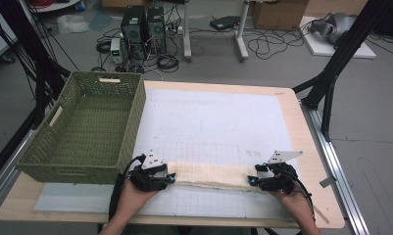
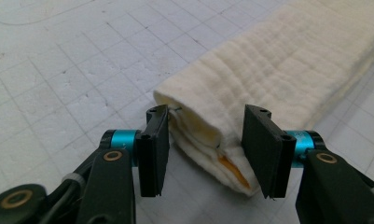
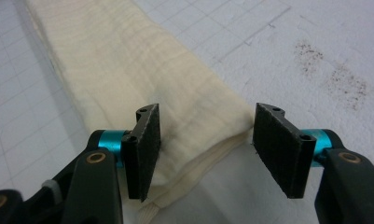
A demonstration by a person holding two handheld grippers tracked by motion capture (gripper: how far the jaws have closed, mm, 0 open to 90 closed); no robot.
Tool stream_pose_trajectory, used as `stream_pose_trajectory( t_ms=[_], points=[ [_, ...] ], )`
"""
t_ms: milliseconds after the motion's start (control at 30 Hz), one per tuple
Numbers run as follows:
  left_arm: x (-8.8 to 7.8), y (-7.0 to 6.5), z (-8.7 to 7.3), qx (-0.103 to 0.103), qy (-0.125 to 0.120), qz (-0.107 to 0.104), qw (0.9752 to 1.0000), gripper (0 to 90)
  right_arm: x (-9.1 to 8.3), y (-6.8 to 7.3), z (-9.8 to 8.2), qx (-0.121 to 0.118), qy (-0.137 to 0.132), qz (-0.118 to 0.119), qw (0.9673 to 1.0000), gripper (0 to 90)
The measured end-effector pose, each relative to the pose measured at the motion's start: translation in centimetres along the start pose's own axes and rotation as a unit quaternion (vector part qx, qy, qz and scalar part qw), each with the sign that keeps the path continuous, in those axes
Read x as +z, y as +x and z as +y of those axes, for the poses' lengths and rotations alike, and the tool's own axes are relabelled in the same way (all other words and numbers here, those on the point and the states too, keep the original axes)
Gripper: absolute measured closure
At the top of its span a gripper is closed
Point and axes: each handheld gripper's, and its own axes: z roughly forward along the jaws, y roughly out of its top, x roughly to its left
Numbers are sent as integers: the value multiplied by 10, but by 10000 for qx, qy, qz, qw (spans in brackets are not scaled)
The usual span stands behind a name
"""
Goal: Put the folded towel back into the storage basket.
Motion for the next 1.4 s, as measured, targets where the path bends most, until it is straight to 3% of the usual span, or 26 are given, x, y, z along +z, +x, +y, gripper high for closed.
stream_pose_trajectory(
  t_ms=[133,200,300,400,500,567,700,900,967,1033,1100,1200,1333,1400],
  points=[
    [-1,1,0,-28,6,-18,10000,589,0,1,0,5,13,-19,10000,431],
    [-1,1,1,-83,35,-16,10000,641,1,2,0,-58,21,-26,10000,476],
    [-1,-4,1,12,56,-5,10000,736,1,4,1,-78,51,80,9999,568],
    [-1,-8,2,98,55,81,9999,799,2,4,1,-7,45,381,9993,741],
    [-5,-9,2,64,78,176,9998,822,4,4,3,-91,76,558,9984,785],
    [-9,-9,0,45,71,275,9996,825,4,2,6,-167,100,608,9980,793],
    [-21,-13,-2,27,14,563,9984,825,9,-1,22,-338,-7,492,9982,793],
    [-38,-11,-15,-148,41,722,9973,823,34,-6,58,-552,33,455,9974,789],
    [-40,-12,-19,-146,30,705,9974,806,45,-8,61,-570,76,473,9972,754],
    [-44,-11,-20,-172,-71,710,9973,734,52,-10,59,-471,188,434,9978,628],
    [-49,-11,-18,-152,-200,753,9968,666,47,-13,58,-278,37,361,9990,570],
    [-56,-11,-14,-77,-367,766,9964,609,29,-9,60,-270,-374,194,9987,524],
    [-57,-12,-9,55,-491,711,9962,580,19,3,60,-355,-506,235,9978,543],
    [-56,-13,-6,144,-525,610,9966,581,21,9,59,-407,-549,379,9969,606]
  ],
)
